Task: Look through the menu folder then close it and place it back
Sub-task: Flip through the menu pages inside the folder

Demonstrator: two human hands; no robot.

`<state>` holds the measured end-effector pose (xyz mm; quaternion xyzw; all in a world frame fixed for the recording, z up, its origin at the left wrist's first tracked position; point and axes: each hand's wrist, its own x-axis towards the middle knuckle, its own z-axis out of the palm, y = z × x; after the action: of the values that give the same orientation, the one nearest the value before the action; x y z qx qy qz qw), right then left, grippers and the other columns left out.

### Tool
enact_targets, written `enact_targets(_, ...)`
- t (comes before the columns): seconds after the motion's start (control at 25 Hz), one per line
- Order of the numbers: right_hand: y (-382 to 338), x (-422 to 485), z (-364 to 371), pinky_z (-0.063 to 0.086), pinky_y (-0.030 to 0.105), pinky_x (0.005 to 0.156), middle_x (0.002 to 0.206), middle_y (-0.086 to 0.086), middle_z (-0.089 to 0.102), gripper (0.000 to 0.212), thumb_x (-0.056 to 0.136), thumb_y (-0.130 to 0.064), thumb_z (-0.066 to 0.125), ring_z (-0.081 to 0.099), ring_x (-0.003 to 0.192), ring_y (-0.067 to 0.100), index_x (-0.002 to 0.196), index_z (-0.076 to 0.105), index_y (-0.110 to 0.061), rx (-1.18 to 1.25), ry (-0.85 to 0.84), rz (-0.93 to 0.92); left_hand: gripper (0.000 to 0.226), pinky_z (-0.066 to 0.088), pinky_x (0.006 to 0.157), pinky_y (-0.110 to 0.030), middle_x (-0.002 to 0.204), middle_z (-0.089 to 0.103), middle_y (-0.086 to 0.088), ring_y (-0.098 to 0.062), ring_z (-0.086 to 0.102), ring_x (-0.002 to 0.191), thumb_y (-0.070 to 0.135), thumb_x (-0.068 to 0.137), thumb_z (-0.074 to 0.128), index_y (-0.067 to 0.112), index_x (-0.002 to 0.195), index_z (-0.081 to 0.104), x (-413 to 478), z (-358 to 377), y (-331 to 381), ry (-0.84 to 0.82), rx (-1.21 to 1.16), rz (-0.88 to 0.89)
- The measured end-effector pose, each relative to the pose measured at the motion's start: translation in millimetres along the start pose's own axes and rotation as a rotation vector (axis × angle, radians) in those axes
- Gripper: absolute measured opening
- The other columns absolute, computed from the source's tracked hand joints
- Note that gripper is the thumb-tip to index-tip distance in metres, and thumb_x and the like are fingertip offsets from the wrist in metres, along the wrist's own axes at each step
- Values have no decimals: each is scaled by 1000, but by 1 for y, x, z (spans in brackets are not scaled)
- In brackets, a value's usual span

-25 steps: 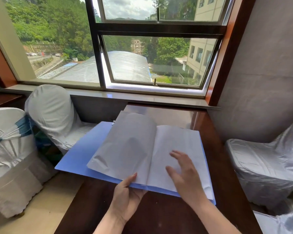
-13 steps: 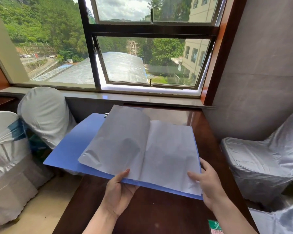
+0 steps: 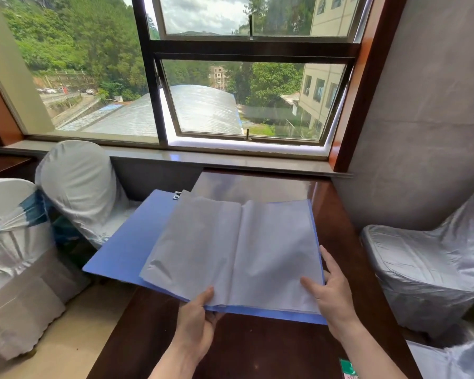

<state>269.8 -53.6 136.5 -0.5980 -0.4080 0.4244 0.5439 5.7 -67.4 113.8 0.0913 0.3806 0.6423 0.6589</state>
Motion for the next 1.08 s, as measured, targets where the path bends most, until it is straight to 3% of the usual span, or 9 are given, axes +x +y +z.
enact_targets(0.2, -6, -2, 3, 54, 44, 104, 128, -5, 69, 64, 82, -10, 81, 69, 113, 16, 141, 57, -19, -90, 83, -40, 33, 63, 72, -50, 105, 78, -9, -30, 75, 93, -3, 92, 54, 17, 116, 63, -1, -4, 0, -99, 25, -6)
enact_targets(0.32, -8, 0, 4, 58, 40, 97, 111, -15, 71, 48, 81, -12, 82, 69, 102, 9, 128, 69, -17, -67, 121, -26, 42, 62, 76, -53, 119, 73, -14, -35, 71, 104, 1, 88, 59, 14, 128, 57, -2, -5, 2, -114, 42, -13)
enact_targets(0.52, -11, 6, 3, 57, 18, 63, 82, -14, 74, 17, 79, -11, 83, 68, 77, 8, 88, 75, -23, -35, 145, -52, 49, 56, 81, -62, 137, 60, -20, -45, 60, 119, 14, 91, 58, 16, 139, 48, -3, -9, 3, -242, 5, -105)
enact_targets(0.64, -15, 12, -2, 54, 34, 65, 73, 4, 70, 14, 82, -19, 82, 62, 74, 21, 76, 72, -11, -65, 151, -25, 45, 52, 85, -67, 140, 57, -20, -48, 56, 123, 17, 95, 56, 20, 139, 48, -1, -13, 3, -291, -25, -141)
enact_targets(0.72, -20, 15, -3, 55, 48, 81, 91, 16, 72, 19, 84, -22, 80, 65, 88, 25, 76, 73, -7, -78, 141, 13, 46, 52, 85, -66, 140, 56, -22, -48, 55, 124, 17, 95, 55, 19, 140, 46, -1, -13, 4, -311, -51, -163)
enact_targets(0.76, -24, 15, -4, 55, 49, 88, 104, 11, 72, 19, 84, -24, 80, 66, 98, 26, 76, 73, -8, -152, 161, -6, 47, 52, 86, -66, 141, 56, -22, -48, 55, 125, 17, 95, 55, 18, 141, 45, 0, -13, 3, -312, -61, -168)
enact_targets(0.88, -41, 3, -1, 57, 37, 81, 113, -3, 72, 27, 78, -45, 79, 66, 100, 20, 77, 72, -18, -355, 212, -157, 48, 53, 85, -65, 138, 58, -23, -47, 56, 123, 16, 94, 54, 14, 142, 44, -2, -12, 0, -306, -81, -169)
enact_targets(0.96, -53, -6, 2, 58, 32, 73, 96, -2, 76, 46, 74, -64, 70, 71, 89, 22, 87, 73, -20, -143, 42, -171, 48, 54, 85, -65, 136, 59, -23, -46, 57, 122, 16, 94, 53, 13, 141, 44, -3, -11, -2, -306, -74, -180)
enact_targets(1.08, -68, -16, 14, 56, 40, 88, 118, 7, 75, 50, 93, -60, 51, 71, 110, 27, 119, 70, -21, 199, -325, -113, 47, 54, 85, -64, 137, 59, -24, -47, 56, 123, 17, 94, 53, 13, 140, 45, -6, -8, -2, -335, -73, -181)
